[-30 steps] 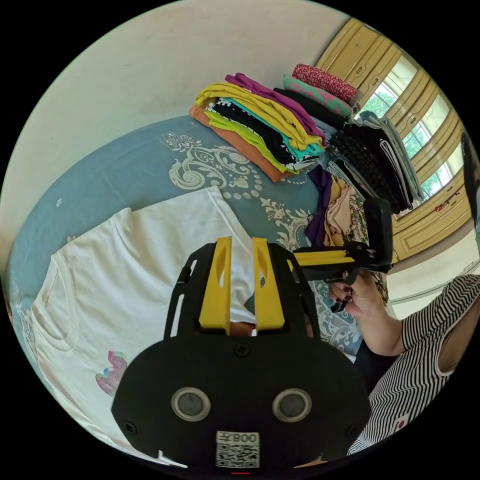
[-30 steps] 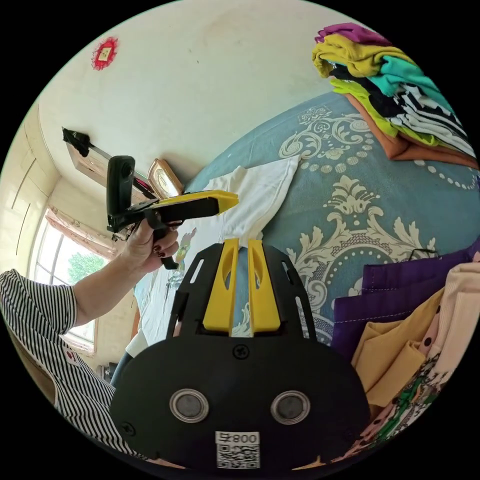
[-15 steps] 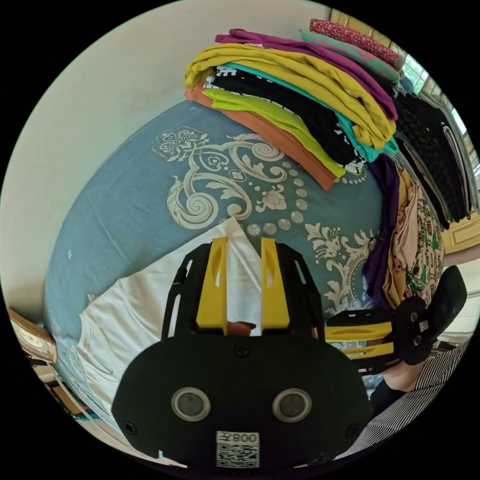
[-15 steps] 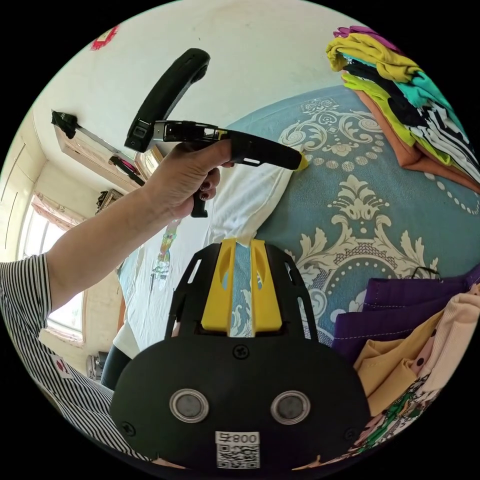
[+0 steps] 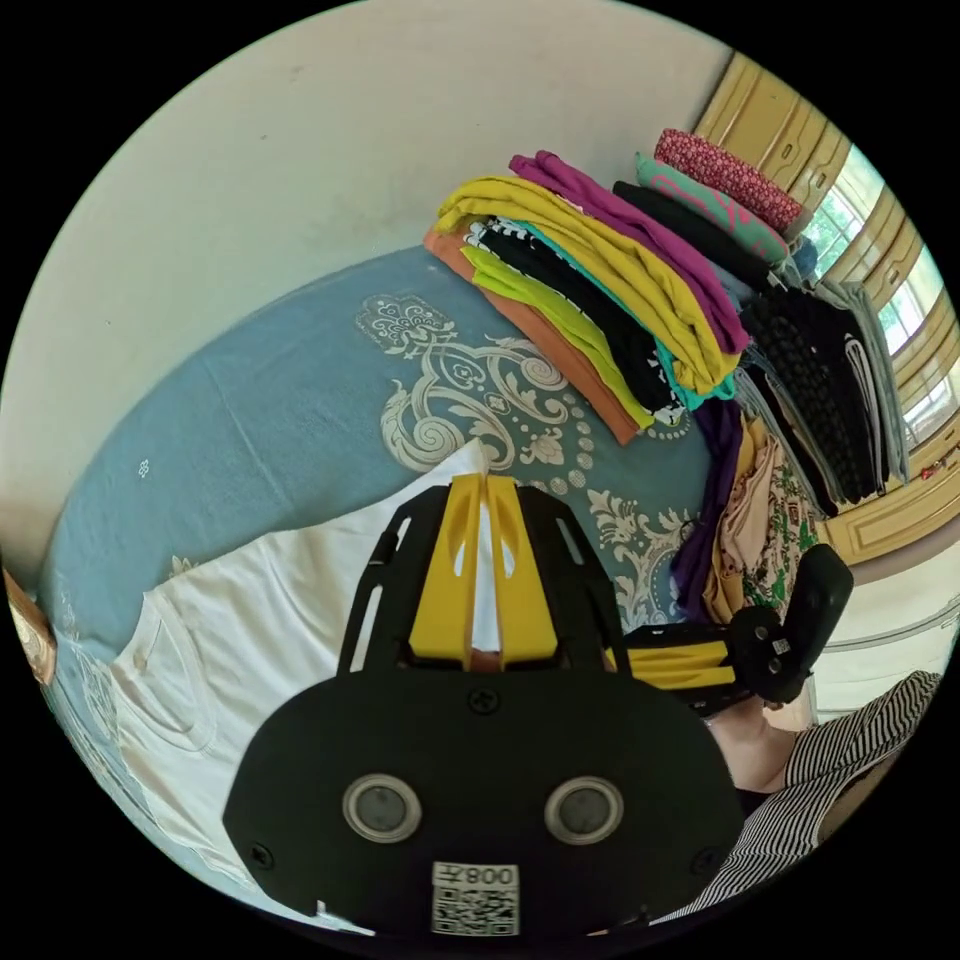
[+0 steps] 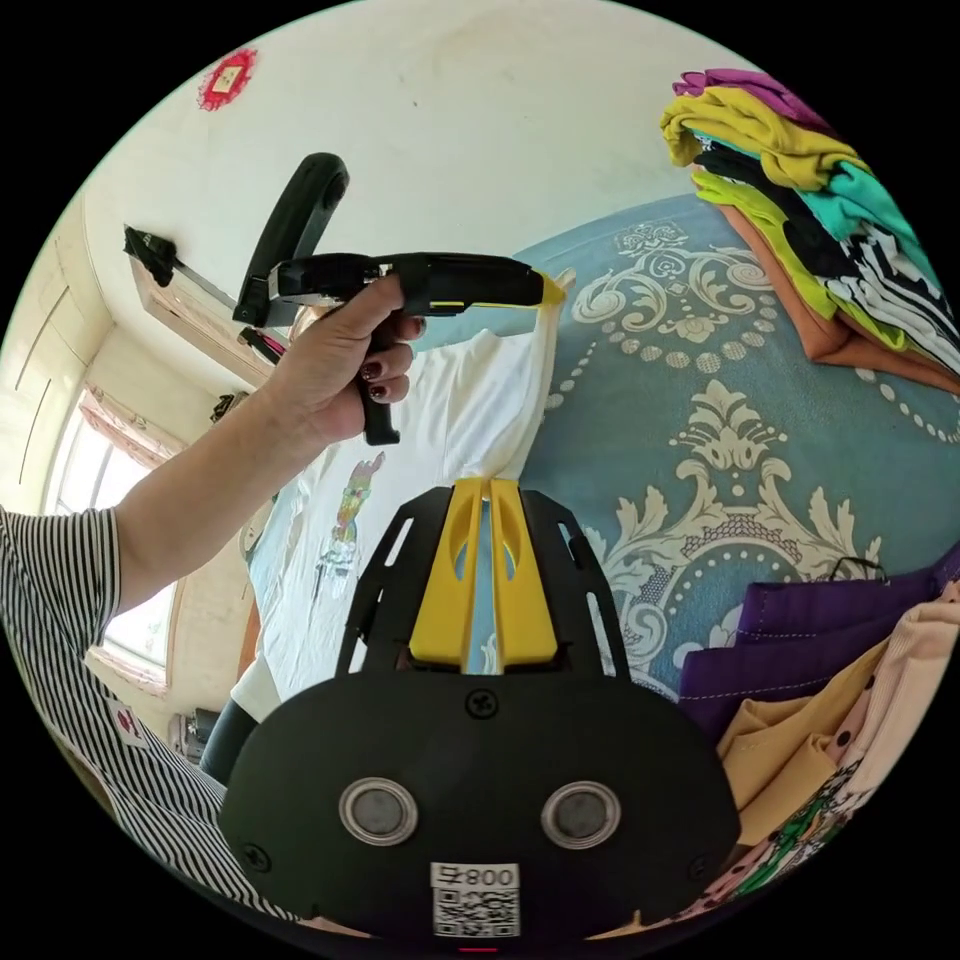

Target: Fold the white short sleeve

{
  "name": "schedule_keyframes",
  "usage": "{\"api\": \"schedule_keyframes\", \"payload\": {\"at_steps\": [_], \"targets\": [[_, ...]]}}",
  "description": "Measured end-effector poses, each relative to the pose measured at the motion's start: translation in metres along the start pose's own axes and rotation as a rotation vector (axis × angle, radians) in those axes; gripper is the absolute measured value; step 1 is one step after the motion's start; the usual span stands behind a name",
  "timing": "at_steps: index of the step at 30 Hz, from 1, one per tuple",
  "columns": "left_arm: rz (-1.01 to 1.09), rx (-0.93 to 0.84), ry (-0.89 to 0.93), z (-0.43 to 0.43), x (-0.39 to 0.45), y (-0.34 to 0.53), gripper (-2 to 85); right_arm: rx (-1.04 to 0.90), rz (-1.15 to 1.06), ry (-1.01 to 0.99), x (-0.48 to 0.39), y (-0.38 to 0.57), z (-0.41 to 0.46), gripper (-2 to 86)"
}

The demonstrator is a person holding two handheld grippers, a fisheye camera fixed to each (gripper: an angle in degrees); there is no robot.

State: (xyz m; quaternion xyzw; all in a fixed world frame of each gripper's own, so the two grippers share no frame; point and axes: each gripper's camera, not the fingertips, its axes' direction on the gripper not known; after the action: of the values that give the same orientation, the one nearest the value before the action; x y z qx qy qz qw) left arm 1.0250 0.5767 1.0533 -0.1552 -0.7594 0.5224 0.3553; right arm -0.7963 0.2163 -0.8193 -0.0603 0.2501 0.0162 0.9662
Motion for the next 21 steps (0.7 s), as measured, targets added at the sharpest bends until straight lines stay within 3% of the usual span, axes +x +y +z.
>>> {"api": "schedule_keyframes", "payload": {"at_steps": [9,21], "targets": [[-0.191,0.127,0.207,-0.042,-0.111,0.06,0.9,0.058,-0.14,-0.032,-0.056,-0.022,-0.005,0.8],[-0.414,0.164,0.297,-0.032,-0.229,0.165,0.8,-0.102,-0.251,-0.012,-0.108,-0.052,0.03,0.9]]}}
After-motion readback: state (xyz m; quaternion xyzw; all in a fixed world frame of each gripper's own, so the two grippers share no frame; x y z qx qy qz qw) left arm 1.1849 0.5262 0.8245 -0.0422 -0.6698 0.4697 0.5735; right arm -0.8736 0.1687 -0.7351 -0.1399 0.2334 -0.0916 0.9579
